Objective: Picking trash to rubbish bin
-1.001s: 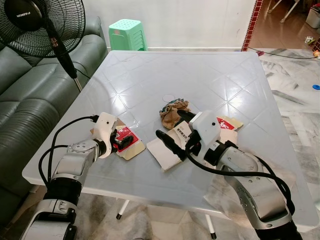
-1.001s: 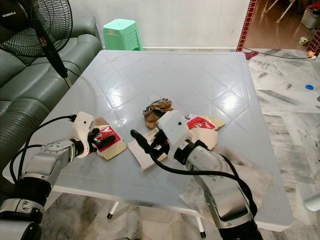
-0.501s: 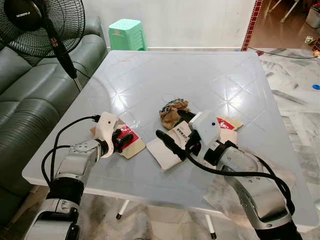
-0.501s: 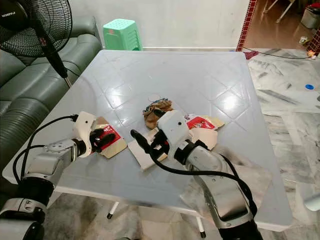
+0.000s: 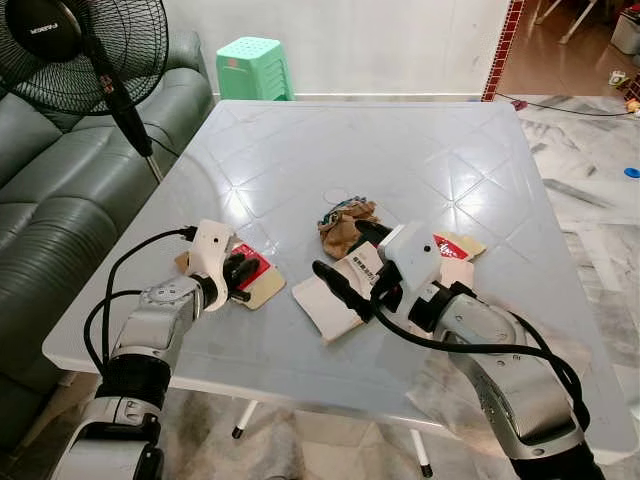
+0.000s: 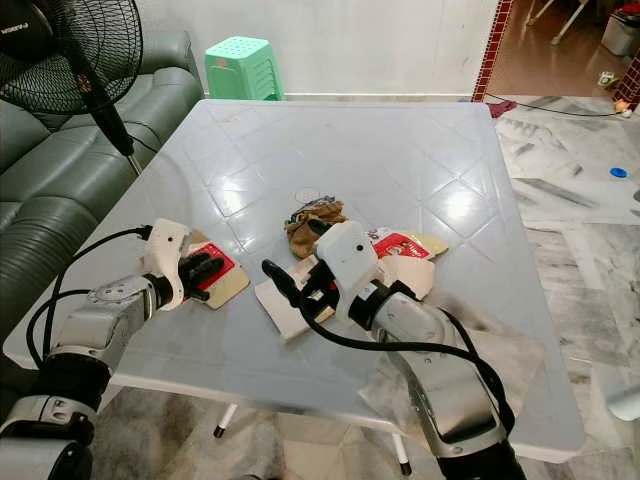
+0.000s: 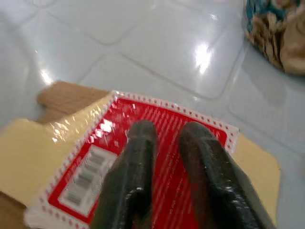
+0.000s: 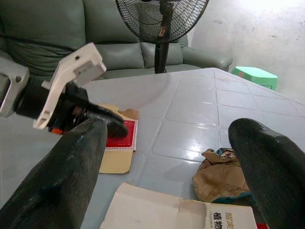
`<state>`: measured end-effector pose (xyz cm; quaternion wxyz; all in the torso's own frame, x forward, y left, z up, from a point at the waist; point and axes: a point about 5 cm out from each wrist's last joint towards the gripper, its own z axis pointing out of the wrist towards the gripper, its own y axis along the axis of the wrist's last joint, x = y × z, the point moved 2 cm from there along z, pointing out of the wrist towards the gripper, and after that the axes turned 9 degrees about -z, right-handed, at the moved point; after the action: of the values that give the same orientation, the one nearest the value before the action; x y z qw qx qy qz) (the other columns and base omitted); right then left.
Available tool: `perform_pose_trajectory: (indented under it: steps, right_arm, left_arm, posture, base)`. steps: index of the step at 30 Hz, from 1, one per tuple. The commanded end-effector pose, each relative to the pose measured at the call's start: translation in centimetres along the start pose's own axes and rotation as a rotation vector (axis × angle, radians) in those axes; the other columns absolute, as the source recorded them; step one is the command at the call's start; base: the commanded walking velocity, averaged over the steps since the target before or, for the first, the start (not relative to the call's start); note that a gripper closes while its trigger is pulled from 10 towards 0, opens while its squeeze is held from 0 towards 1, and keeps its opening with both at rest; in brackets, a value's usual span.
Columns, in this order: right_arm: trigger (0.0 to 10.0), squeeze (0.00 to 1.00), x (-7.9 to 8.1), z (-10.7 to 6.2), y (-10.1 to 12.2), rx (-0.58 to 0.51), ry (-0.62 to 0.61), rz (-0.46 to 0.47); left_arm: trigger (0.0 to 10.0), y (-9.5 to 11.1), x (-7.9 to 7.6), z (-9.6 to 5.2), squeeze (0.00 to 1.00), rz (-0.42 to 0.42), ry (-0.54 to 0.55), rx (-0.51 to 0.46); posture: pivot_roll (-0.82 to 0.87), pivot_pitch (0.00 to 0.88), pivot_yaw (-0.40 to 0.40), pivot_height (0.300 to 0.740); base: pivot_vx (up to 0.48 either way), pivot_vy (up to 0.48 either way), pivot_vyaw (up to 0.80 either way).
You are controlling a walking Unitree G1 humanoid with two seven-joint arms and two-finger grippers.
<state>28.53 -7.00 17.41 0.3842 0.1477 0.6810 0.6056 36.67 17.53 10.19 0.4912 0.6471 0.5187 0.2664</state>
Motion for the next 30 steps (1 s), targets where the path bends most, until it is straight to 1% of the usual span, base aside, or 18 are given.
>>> perform_pose_trajectory:
  steps: [1,4,5,7,9,10,12,13,14,15,17,18,20,23,24,26,27,30]
  right_arm:
    - [10.0,0.0,0.0,0.0,0.1,0.001,0.004,-0.004]
    - [10.0,0.0,0.0,0.0,0.1,0.002,0.004,-0.004]
    - [10.0,0.0,0.0,0.0,0.1,0.003,0.003,-0.004]
    - [10.0,0.0,0.0,0.0,0.1,0.003,0.003,-0.003]
    - [10.0,0.0,0.0,0.0,0.1,0.003,0.004,-0.004]
    - [10.0,0.0,0.0,0.0,0.1,0.003,0.004,-0.005]
    - [10.0,0.0,0.0,0.0,0.1,0.003,0.004,-0.005]
    - [10.0,0.0,0.0,0.0,0.1,0.003,0.003,-0.006]
    - [10.0,0.0,0.0,0.0,0.1,0.003,0.002,-0.006]
    - [10.0,0.0,-0.1,0.0,0.1,0.004,0.002,-0.007]
    - [10.0,0.0,-0.1,-0.1,0.0,0.005,0.0,-0.008]
    - [10.0,0.0,-0.1,-0.1,0.0,0.005,0.0,-0.007]
    - [10.0,0.0,-0.1,-0.1,0.0,0.005,0.0,-0.007]
    - [10.0,0.0,0.0,0.0,0.1,0.002,0.002,-0.006]
    - [10.0,0.0,0.0,0.1,0.1,0.0,0.002,-0.005]
    - [10.0,0.0,0.0,0.1,0.1,-0.001,0.002,-0.005]
    - [10.0,0.0,0.0,0.2,0.1,-0.003,0.004,-0.004]
    - [10.0,0.0,-0.1,0.3,0.1,-0.003,0.007,-0.003]
  left_arm:
    - [0.0,1.2,0.1,0.0,0.0,-0.003,0.01,-0.042]
    - [0.0,2.0,0.1,0.0,0.0,-0.013,0.018,-0.075]
    - [0.0,2.7,0.1,-0.1,0.0,-0.024,0.024,-0.108]
    - [0.0,3.0,0.1,-0.1,0.0,-0.025,0.03,-0.122]
    - [0.0,3.8,0.4,-0.3,0.0,-0.022,0.057,-0.165]
    - [0.0,4.2,0.7,-0.4,0.0,-0.02,0.078,-0.184]
    - [0.0,5.0,1.9,-0.7,0.0,0.014,0.168,-0.229]
    - [0.0,5.2,2.6,-1.0,0.03,0.033,0.209,-0.239]
    - [7.3,5.3,3.2,-1.3,1.0,0.047,0.247,-0.245]
    - [10.0,5.4,3.9,-1.6,1.0,0.053,0.286,-0.251]
    - [10.0,5.5,5.1,-2.1,1.0,0.046,0.342,-0.256]
    - [10.0,5.5,5.8,-2.5,1.0,0.06,0.399,-0.263]
    - [10.0,5.5,6.3,-2.8,1.0,0.08,0.441,-0.268]
    - [10.0,4.9,7.2,-3.2,1.0,0.047,0.516,-0.274]
    - [10.0,4.2,7.4,-3.1,1.0,0.039,0.536,-0.255]
    - [10.0,3.9,7.5,-3.0,1.0,0.036,0.539,-0.243]
    - [10.0,3.0,7.3,-2.7,1.0,0.014,0.523,-0.216]
    - [10.0,1.5,6.8,-2.2,1.0,0.014,0.495,-0.158]
  posture:
    - [-0.07,0.035,0.066,0.74]
    - [-0.07,0.035,0.066,0.74]
    - [-0.07,0.036,0.065,0.74]
    - [-0.07,0.035,0.064,0.74]
    - [-0.07,0.035,0.064,0.74]
    - [-0.07,0.035,0.064,0.74]
    - [-0.07,0.035,0.064,0.74]
    - [-0.07,0.035,0.064,0.74]
    - [-0.07,0.034,0.065,0.74]
    - [-0.07,0.034,0.064,0.74]
    - [-0.07,0.034,0.064,0.74]
    - [-0.07,0.034,0.064,0.74]
    - [-0.07,0.034,0.065,0.74]
    - [-0.07,0.033,0.064,0.74]
    - [-0.06,0.03,0.063,0.74]
    - [-0.06,0.03,0.063,0.74]
    - [-0.06,0.03,0.063,0.74]
    - [-0.06,0.026,0.061,0.74]
  base:
    - [0.0,0.0,0.0]
    - [0.0,0.0,0.0]
    - [0.0,0.0,0.0]
    - [0.0,0.0,0.0]
    - [0.0,0.0,0.0]
    - [0.0,0.0,0.0]
    - [0.0,0.0,0.0]
    - [0.0,0.0,0.0]
    - [0.0,0.0,0.0]
    - [0.0,0.0,0.0]
    - [0.0,0.0,0.0]
    - [0.0,0.0,0.0]
    - [0.0,0.0,0.0]
    - [0.0,0.0,0.0]
    - [0.0,0.0,0.0]
    - [0.0,0.0,0.0]
    - [0.0,0.0,0.0]
    - [0.0,0.0,0.0]
